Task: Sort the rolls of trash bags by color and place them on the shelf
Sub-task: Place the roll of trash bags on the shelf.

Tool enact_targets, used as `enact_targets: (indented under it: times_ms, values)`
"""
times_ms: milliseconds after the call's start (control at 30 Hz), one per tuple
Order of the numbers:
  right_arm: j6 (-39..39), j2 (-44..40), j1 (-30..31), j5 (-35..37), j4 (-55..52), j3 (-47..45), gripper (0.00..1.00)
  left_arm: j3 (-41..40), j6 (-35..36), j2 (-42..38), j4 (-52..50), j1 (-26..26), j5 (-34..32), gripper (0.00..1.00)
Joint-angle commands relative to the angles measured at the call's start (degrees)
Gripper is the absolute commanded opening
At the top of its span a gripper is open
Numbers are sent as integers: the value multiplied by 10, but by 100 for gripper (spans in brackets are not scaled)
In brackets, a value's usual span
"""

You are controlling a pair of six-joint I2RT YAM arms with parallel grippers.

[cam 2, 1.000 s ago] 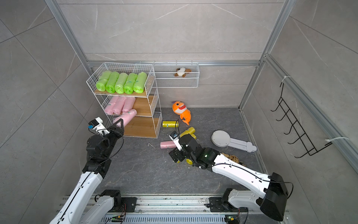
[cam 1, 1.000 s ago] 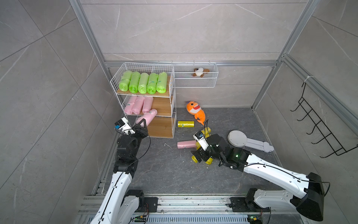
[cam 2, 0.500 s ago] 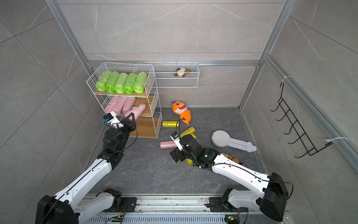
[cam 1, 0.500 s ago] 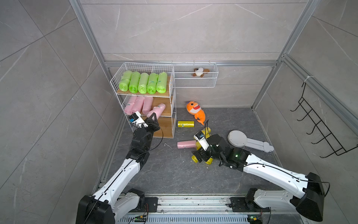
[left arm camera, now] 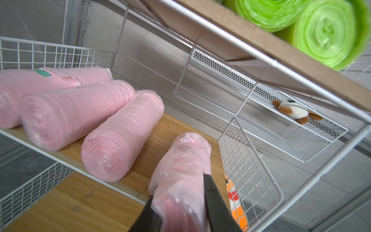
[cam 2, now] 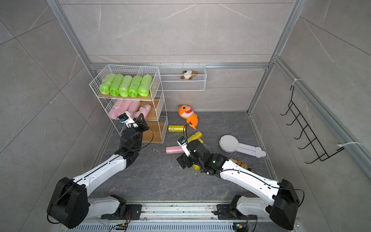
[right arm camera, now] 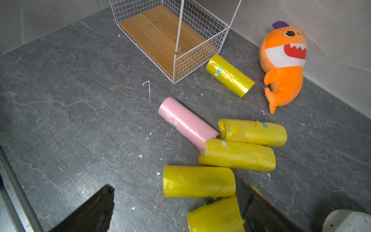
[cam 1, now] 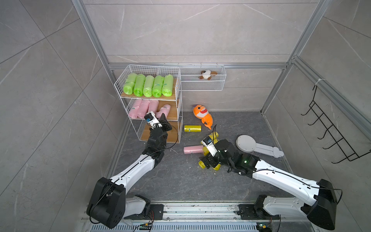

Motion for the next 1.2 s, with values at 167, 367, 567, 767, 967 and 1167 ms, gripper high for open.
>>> enact_targets:
  times_ms: [167,367,567,767,967,1167]
  values:
    - [10,-4,-4,-8,0,-9,100,52,87,46,91,-1,-51,2]
    - [11,-8,-6,-8,-1,-11,100,62,122,75,94,-1,-80,20]
    - [12,-10,-7,-8,-2,-13,100,62,109,71,63,-1,-63,36]
    - [13,-10,-8,-8,-1,-15,100,70,80,40,-10,-1,-14,50]
    - [17,-9,-9,-14,3,-16,100,77,59,-8,-95,-1,17,65]
    - [26,-11,-9,-22,3,-17,100,75,41,-62,-182,0,33,76]
